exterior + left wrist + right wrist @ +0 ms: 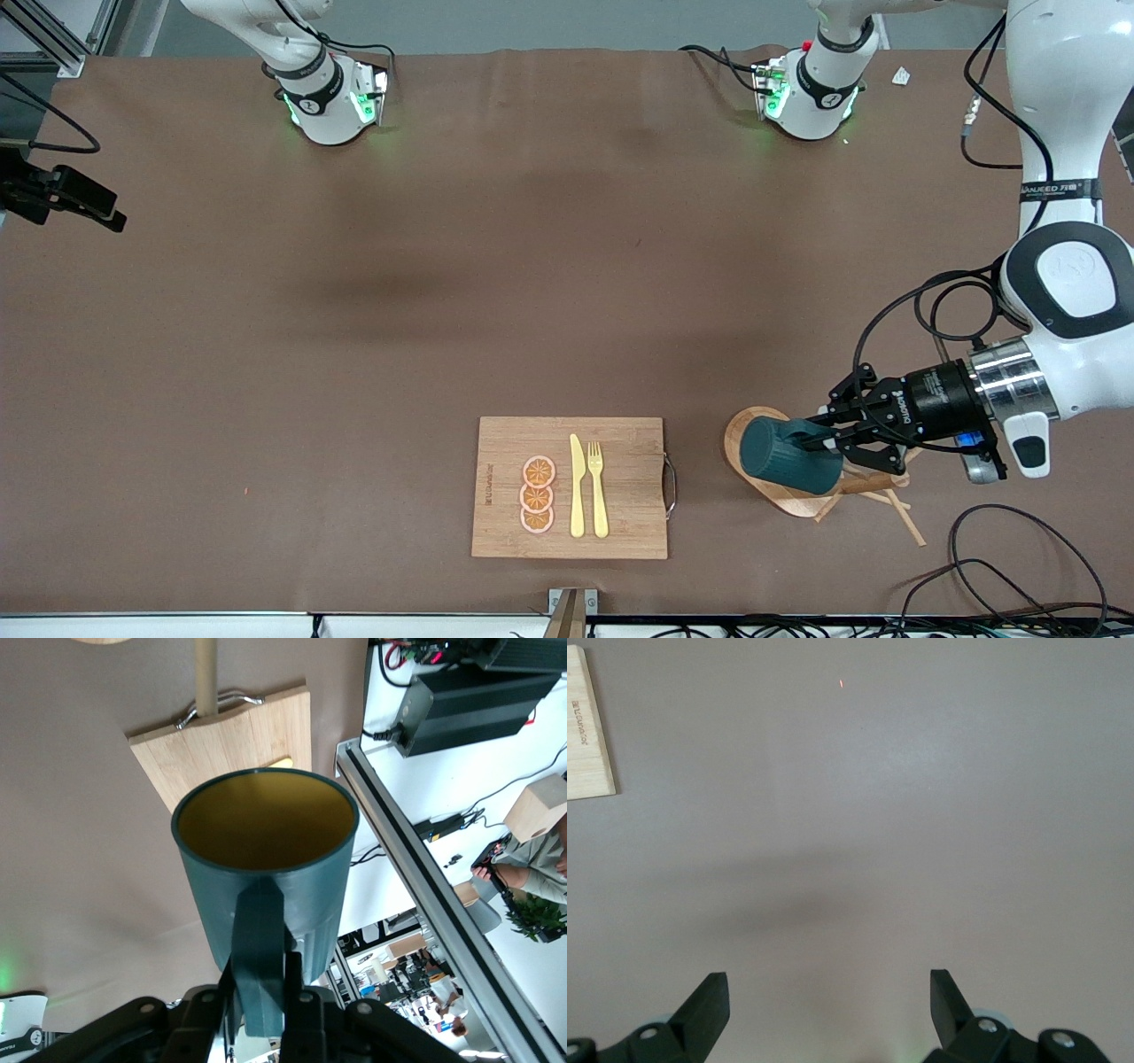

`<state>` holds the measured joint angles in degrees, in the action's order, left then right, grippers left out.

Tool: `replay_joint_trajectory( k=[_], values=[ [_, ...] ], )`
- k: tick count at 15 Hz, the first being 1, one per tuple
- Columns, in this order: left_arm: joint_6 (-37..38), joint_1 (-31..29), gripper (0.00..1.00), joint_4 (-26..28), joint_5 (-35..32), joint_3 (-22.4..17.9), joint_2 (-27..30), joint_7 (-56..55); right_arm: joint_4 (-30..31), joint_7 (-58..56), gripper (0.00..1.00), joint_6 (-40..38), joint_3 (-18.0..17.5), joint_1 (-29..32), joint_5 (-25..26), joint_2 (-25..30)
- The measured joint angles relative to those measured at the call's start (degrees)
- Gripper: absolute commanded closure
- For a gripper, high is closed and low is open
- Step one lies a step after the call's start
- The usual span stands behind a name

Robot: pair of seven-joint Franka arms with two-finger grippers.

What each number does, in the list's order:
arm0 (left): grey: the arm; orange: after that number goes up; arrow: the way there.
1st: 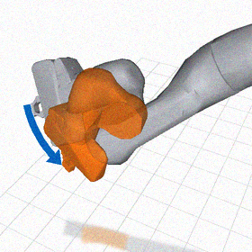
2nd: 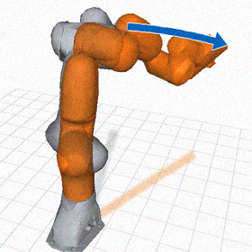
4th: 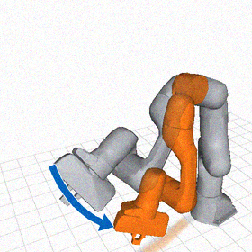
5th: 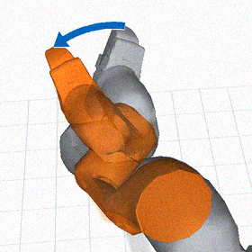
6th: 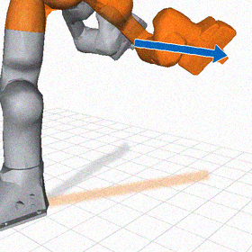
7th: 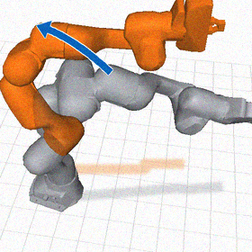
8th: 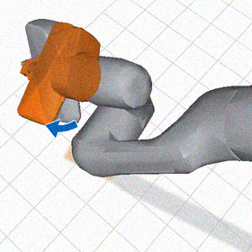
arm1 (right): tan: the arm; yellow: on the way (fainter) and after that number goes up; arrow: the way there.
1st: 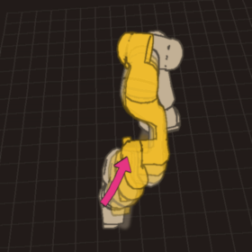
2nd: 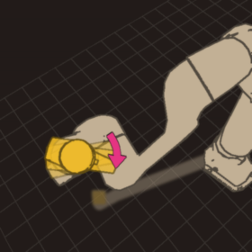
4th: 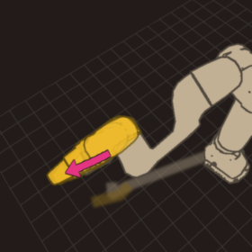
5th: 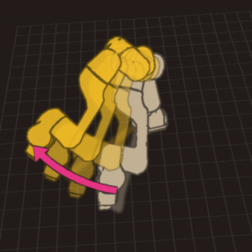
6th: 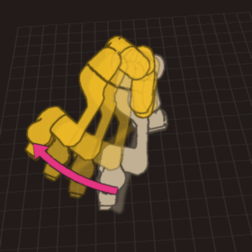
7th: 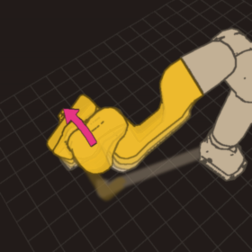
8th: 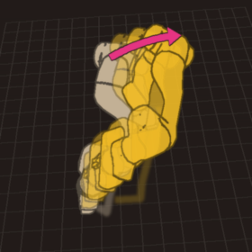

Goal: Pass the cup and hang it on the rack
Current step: 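Lift the mug with the left gripper and carry it to the rack, then hang the mug on a rack peg and open the left gripper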

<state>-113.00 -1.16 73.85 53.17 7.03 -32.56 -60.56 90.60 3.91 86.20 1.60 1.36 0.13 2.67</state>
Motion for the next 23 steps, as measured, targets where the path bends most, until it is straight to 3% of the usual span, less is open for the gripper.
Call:
replay_joint_trajectory(
  k=[8, 23],
  values=[
    [-0.1, -1.5, 1.00, 0.2, 0.0, -0.3, -2.2, 0.0, 2.4, 0.0, 0.00, 0.1, -0.1, 0.0, 0.0, 3.0],
    [-0.1, -3.9, 1.00, 0.4, 0.0, -0.5, -5.3, 0.0, 2.9, -1.2, 0.00, 0.0, -0.1, 0.0, 0.0, 3.1]
  ],
)
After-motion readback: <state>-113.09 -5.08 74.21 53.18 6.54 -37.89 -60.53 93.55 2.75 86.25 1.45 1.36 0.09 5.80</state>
